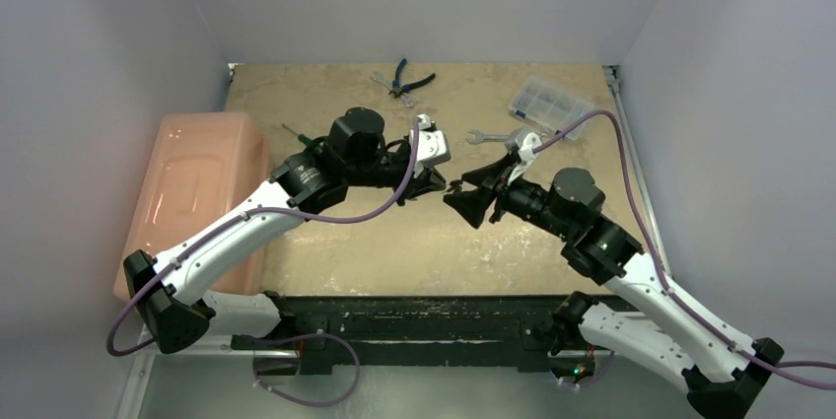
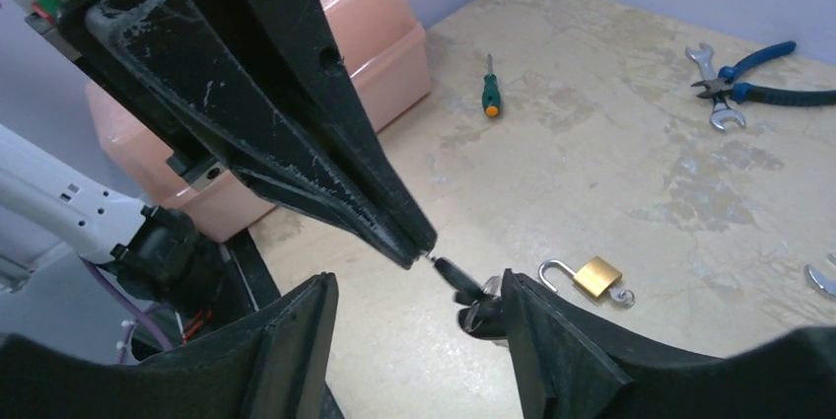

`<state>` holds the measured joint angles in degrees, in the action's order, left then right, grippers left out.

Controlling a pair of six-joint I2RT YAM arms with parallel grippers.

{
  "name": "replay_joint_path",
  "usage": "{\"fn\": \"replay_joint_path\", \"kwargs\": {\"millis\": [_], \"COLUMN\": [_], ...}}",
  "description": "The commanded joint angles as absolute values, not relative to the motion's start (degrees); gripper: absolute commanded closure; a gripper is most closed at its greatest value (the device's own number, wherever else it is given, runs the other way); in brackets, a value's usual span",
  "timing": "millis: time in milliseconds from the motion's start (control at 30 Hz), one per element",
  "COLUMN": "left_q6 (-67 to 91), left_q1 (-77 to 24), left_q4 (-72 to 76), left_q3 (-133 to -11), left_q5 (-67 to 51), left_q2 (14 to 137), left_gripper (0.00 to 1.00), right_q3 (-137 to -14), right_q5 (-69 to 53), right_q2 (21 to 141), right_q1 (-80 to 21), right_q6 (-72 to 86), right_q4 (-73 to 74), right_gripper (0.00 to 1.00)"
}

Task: Unlock with the key

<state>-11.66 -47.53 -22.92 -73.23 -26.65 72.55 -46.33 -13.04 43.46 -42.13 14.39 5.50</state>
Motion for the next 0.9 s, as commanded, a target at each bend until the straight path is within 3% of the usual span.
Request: {"fn": "replay_joint_path", "kwargs": {"millis": [0, 233, 867], "left_q6": [-12.25, -11.7, -11.94], "left_q1": [-47.37, -47.38, -47.37], "left_q4": [-31.67, -33.63, -40.46], "left_q3": [-76.83, -76.78, -79.21], "left_q5": [-32.04, -33.03, -31.05], "left_q2": [72.79, 72.48, 69.84], "left_gripper": [1.0, 1.0, 1.0], "right_q3": [-45.93, -46.7, -46.26], "right_q5": [-14.97, -17.86, -31.96], "right_q2": [44.64, 47.27, 50.1], "right_q1": [-42.34, -42.41, -43.94], "right_q6": [12.13, 11.67, 11.19], "right_q4": [2.42, 2.08, 1.11], "right_gripper": [0.36, 0.55, 0.44]}}
